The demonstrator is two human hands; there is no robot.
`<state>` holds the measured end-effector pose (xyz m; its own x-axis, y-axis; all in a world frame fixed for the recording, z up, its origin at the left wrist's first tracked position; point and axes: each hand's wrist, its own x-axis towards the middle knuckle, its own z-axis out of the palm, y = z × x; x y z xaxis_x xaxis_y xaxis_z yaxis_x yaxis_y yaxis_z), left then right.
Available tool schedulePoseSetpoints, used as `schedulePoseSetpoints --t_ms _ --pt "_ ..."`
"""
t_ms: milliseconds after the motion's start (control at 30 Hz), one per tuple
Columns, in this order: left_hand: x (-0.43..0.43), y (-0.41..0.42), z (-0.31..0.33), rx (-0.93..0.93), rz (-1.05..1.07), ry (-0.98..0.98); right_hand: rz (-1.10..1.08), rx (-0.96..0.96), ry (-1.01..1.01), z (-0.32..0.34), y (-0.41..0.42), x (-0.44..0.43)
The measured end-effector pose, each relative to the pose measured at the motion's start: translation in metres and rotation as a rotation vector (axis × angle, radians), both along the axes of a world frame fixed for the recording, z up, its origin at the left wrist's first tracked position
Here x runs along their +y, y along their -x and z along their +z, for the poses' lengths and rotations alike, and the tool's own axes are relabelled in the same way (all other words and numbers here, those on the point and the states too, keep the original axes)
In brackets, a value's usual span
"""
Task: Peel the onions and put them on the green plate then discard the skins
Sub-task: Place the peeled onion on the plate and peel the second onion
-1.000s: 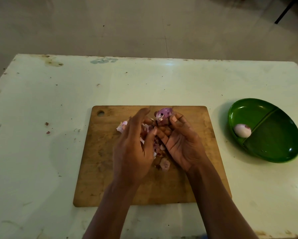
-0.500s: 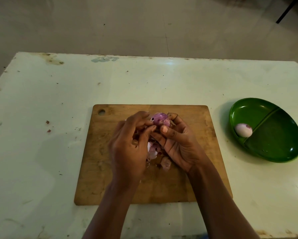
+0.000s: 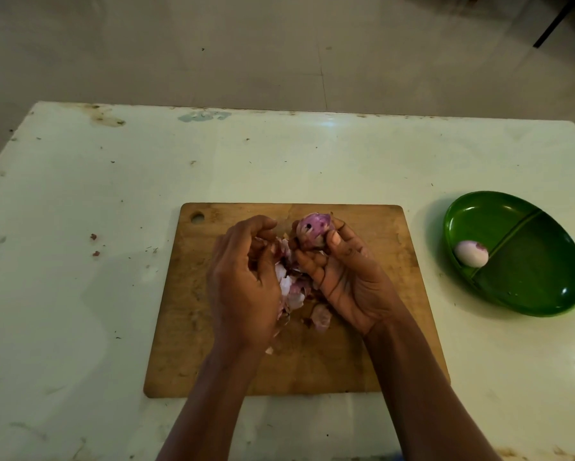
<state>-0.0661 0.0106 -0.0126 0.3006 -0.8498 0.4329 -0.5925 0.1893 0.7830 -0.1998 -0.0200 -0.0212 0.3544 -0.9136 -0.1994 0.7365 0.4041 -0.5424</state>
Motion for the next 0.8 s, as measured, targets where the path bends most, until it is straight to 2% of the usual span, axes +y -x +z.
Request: schedulePoseSetpoints --t_ms 167,400,667,800 --pt "0.0018 0.0034 0.0054 0.035 -0.099 0.066 0.012 -0.026 0.009 0.0001 0.0011 0.0008" --pt "0.0028 0.0057 0.0082 -0.076 -0.137 0.130 0.040 0.015 -0.006 0.0035 0.0015 0.0028" --pt "0.0053 0.0072 0.0058 -0.112 -0.103 0.050 0.073 0.070 -0.003 0.0070 0.0010 0.0034" --pt "0.0063 0.0083 0.0094 -0.068 -0.107 0.031 0.063 0.116 -0.002 0.0057 0.0010 0.0026"
